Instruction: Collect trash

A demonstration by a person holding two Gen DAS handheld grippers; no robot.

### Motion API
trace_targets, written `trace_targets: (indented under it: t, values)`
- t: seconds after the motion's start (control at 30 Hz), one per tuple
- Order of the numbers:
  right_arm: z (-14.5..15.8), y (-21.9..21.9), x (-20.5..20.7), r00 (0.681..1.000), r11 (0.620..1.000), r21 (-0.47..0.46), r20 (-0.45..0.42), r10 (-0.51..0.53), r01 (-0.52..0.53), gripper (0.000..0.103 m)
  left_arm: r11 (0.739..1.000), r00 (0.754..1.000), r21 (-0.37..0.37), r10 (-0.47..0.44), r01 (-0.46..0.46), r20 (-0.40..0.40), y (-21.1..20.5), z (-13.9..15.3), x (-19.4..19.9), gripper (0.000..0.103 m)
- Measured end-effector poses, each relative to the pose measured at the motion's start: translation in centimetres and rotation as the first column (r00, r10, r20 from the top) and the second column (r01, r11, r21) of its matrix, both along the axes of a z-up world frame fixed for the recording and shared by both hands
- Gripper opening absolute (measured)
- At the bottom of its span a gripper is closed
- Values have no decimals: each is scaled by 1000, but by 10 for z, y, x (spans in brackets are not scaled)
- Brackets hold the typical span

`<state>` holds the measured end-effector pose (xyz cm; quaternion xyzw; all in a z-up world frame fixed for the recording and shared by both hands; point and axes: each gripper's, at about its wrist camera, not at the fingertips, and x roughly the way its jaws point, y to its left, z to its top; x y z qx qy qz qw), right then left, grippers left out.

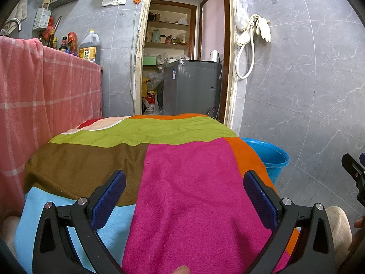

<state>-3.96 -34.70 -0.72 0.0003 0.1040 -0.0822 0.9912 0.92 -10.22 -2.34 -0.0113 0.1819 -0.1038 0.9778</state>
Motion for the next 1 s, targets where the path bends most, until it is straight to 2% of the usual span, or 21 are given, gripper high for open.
trace_targets:
  t: [1.0]
  values:
    - [0, 0, -1, 1000, 1000, 3, 1, -3, 3, 103, 1000, 1000, -7, 2, -2, -1, 1, 0, 0, 101]
